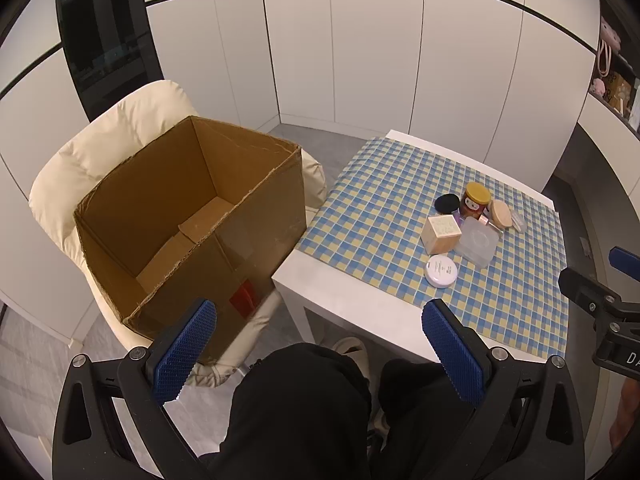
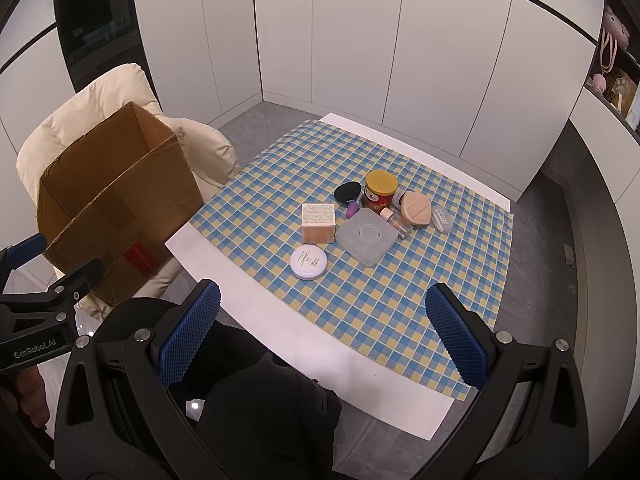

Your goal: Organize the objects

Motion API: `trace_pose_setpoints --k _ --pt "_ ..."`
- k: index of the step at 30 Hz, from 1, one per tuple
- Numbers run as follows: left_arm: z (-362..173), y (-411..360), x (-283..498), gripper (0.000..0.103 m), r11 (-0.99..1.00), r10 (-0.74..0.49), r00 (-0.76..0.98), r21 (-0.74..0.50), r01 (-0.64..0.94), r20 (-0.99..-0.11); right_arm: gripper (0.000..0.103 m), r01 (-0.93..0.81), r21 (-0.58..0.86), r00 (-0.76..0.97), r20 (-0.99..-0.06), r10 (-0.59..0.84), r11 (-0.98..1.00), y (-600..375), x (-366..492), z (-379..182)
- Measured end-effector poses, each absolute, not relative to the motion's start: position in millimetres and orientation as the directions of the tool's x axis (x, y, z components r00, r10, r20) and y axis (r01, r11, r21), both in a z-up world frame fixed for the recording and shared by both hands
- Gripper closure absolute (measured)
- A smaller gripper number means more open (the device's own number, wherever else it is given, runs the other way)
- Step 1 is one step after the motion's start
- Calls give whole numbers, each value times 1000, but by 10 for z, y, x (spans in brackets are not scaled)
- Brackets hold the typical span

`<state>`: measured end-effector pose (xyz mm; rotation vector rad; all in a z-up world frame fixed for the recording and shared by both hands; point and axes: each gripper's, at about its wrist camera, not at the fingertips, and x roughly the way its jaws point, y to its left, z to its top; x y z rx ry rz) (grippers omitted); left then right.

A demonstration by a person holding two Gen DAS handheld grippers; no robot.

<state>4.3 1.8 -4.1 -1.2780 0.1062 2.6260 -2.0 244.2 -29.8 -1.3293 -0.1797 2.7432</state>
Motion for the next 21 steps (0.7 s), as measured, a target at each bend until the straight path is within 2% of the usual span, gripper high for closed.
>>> trace_pose_setpoints --k 21 --pt "-53 251 53 1 -960 195 -575 -35 -277 -795 0 -71 -138 -608 -779 153 -988 2690 98 -287"
